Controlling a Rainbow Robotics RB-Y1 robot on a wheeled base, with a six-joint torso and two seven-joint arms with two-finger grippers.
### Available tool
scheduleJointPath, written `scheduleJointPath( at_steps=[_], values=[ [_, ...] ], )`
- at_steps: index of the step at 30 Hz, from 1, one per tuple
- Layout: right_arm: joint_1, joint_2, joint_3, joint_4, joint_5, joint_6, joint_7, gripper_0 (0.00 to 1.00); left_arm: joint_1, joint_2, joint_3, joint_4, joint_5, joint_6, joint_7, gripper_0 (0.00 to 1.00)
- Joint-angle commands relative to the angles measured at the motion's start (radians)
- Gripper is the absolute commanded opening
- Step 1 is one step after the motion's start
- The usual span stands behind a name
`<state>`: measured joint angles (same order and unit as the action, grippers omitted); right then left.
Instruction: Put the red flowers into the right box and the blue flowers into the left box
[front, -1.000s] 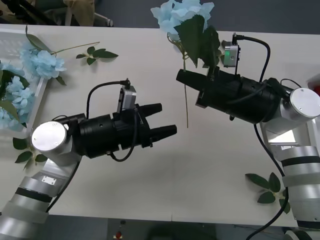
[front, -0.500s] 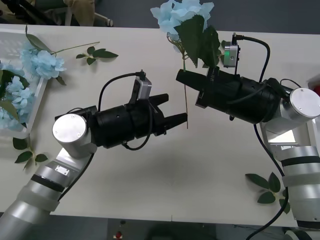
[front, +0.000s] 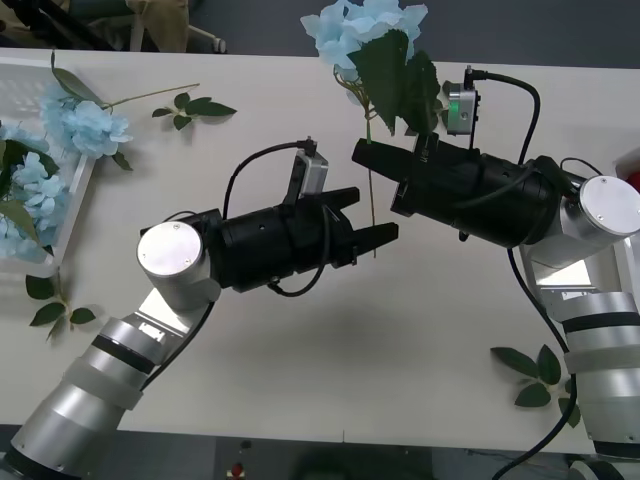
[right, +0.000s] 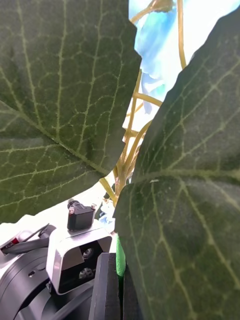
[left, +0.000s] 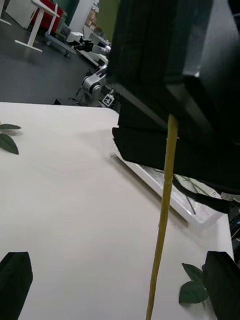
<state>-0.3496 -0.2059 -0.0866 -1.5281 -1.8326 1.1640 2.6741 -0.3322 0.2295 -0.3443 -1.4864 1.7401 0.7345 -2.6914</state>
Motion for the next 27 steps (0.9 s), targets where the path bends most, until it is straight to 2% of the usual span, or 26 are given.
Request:
scheduleJointPath(
  at_steps=[1,3,4,5,24,26,27],
  values=[
    [-0.012,-0.021,0.01,-0.017,-0.016,0.006,0.031,0.0,-0.03,-0.009,-0.009,-0.015,0.012,-0.018,-0.014,0.92],
    [-0.012,-0.023,0.01,-0.018,-0.014,0.006,0.031,0.0,-0.03,-0.009,-0.013,-0.015,0.013,-0.03,-0.014,0.55],
    [-0.012,-0.021,0.01,-0.017,-0.016,0.006,0.031,0.0,-0.03,-0.007,-0.015,-0.015,0.015,-0.035,-0.014,0.24],
    [-0.012,-0.023,0.01,-0.018,-0.016,0.006,0.031,0.0,-0.03,-0.009,-0.016,-0.015,0.015,-0.038,-0.014,0.0],
    [-0.012,-0.026,0.011,-0.018,-0.028,0.008,0.031,0.0,-0.028,-0.007,-0.015,-0.015,0.053,-0.06,-0.014,0.0],
    [-0.012,-0.029,0.011,-0.018,-0.028,0.006,0.031,0.42,-0.028,-0.005,-0.015,-0.015,0.058,-0.06,-0.014,0.0],
    [-0.014,-0.032,0.01,-0.018,-0.03,0.003,0.031,0.68,-0.028,-0.004,-0.015,-0.015,0.059,-0.06,-0.014,0.0]
  ],
)
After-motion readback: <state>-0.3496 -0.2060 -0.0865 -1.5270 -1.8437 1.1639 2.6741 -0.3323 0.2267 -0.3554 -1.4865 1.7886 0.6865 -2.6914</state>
